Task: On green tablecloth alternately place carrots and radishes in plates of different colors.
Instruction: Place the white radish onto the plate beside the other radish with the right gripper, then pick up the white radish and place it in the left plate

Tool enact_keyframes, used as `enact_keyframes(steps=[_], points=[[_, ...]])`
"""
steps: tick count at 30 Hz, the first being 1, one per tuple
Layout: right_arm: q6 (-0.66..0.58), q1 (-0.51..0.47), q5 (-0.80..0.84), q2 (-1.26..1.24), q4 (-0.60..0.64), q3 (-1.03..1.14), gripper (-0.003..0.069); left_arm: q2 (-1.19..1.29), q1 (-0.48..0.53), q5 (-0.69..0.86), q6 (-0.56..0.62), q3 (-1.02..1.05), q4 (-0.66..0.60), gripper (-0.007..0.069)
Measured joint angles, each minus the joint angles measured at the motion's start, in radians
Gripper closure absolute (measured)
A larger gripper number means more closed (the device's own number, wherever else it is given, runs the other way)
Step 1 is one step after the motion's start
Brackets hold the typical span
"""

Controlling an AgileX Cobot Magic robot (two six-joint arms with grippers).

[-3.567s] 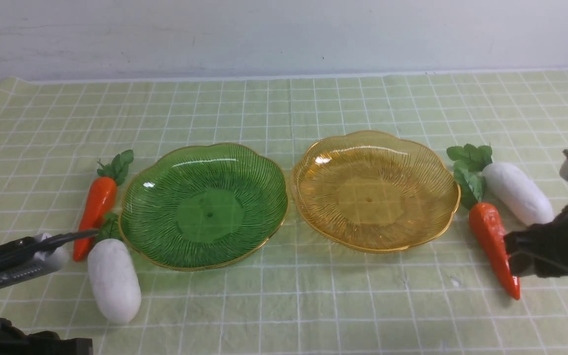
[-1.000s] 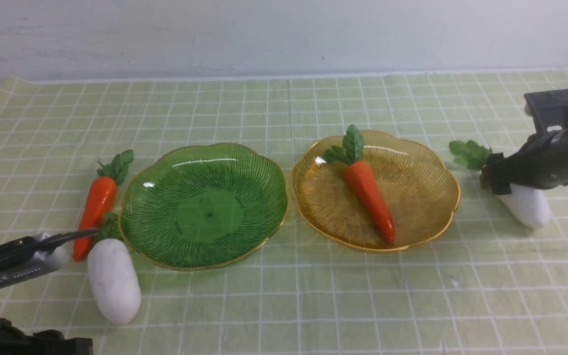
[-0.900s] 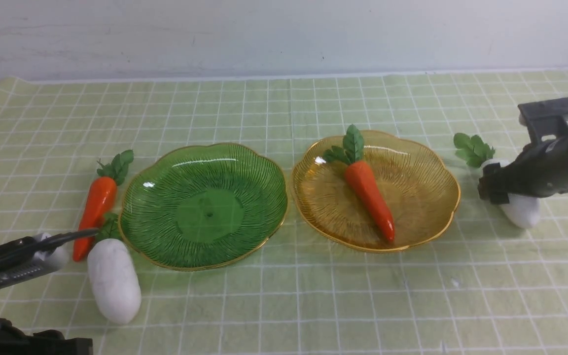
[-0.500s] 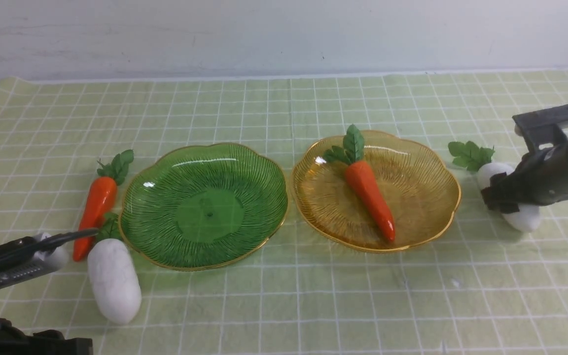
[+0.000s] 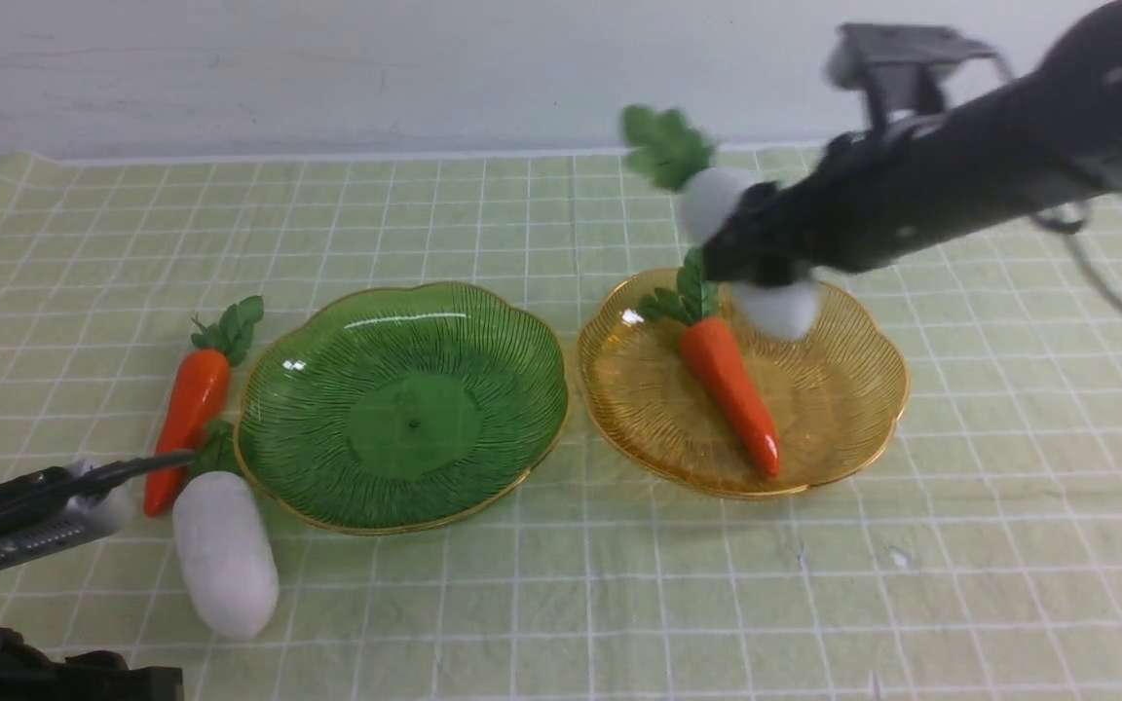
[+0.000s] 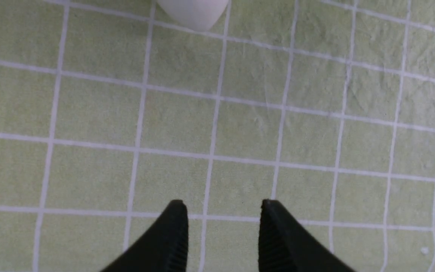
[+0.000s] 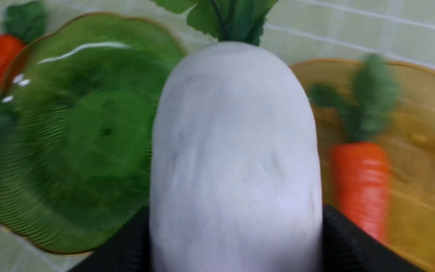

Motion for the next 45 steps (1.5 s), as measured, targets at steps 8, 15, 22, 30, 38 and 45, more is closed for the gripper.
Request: enact_keyframes(steps=[8,15,22,30,38,45], points=[[-0.087,0.26,-0.424,0.184,0.058,0.0,0.0199,0.0,0.0,0.0,0.0,0.0,0.0,0.038],[-0.088,0.286,-0.547,0.253,0.07,0.0,0.0101,0.0,0.0,0.018,0.0,0.0,0.0,0.038],[-0.088,0.286,-0.486,0.199,0.067,0.0,0.0071,0.0,0.0,0.031,0.0,0.0,0.0,0.038],[-0.086,0.224,-0.101,-0.077,-0.029,0.0,0.0184,0.0,0.0,0.032,-0.005,-0.029,0.04,0.038],[0.052,0.019,0.464,-0.334,-0.266,0.0,0.0482,0.058,0.0,-0.011,-0.083,-0.132,0.146,0.0375],[0.192,-0.121,0.581,-0.459,-0.388,0.114,0.0665,0.246,0.0,-0.118,-0.13,-0.166,0.215,0.0256]])
